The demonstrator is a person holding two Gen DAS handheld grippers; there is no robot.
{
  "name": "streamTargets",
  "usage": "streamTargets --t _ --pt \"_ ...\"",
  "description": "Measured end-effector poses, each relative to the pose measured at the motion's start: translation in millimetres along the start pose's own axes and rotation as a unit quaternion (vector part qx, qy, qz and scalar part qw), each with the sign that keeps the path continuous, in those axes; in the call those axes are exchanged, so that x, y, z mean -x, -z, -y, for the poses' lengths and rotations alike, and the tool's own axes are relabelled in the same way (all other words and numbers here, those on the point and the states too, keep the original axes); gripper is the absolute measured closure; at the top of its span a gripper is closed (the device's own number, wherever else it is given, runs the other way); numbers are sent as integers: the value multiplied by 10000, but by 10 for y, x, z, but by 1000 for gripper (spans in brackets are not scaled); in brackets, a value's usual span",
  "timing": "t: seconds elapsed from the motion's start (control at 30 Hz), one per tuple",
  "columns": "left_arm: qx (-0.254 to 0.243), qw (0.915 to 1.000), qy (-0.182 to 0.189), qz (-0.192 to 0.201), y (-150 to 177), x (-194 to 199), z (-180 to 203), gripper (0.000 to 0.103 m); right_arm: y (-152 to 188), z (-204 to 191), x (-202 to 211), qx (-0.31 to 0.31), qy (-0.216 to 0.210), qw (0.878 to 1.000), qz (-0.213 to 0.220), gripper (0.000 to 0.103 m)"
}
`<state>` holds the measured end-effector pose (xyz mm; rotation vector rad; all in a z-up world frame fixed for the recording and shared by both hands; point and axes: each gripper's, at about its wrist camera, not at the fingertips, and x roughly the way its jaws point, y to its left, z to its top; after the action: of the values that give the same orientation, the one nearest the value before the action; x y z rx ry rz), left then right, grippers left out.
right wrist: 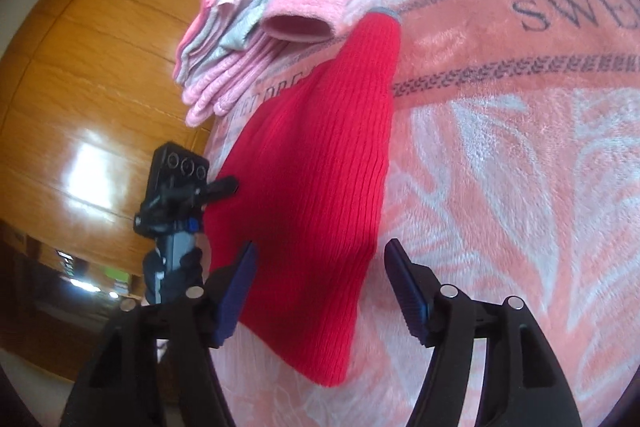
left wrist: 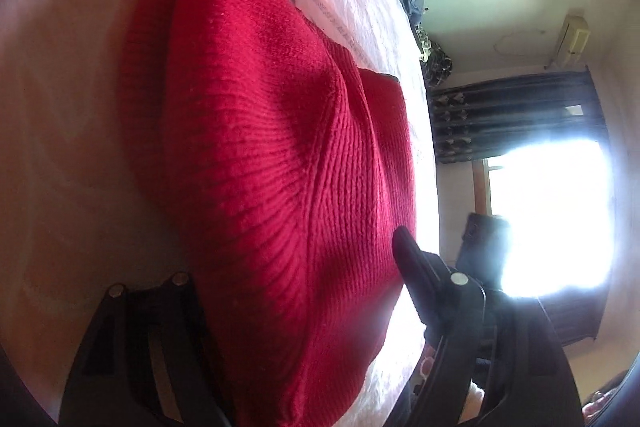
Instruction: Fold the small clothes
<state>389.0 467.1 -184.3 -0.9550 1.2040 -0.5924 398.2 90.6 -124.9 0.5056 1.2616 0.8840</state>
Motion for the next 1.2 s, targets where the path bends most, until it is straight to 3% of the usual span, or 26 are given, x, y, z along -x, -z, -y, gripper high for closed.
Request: streamTargets --t 0.13,0.2,0.27,0.37,0.6,0.83,0.93,1.07,1.2 --pt "-1 9999 -93 62 23 6 6 38 -135 194 -301 -587 -437 9968 -321 34" --pt "59 9998 -164 107 27 23 -35 51 -187 223 -406 -708 -426 9961 -324 45" --pt "212 9996 -100 131 48 34 -70 58 -211 243 -411 -856 -583 9939 -377 62" --pt "303 9993 11 228 124 100 -33 68 -230 185 -281 -812 -741 9933 -364 69" --pt "165 9993 286 145 457 -70 531 69 40 -84 412 -415 -399 9981 -210 69" --pt "55 9975 655 -273 1191 -605 1048 69 841 -113 1296 -205 49 9996 -170 69" --pt "209 9971 538 -496 1490 -902 1033 69 1185 70 1406 -452 196 9984 -278 69" --pt "522 9962 275 -635 1699 -1240 835 67 1501 459 1265 -750 765 9934 -416 65" --pt "382 9977 408 -380 1739 -1283 726 63 1597 675 1209 -1020 570 9928 -268 59"
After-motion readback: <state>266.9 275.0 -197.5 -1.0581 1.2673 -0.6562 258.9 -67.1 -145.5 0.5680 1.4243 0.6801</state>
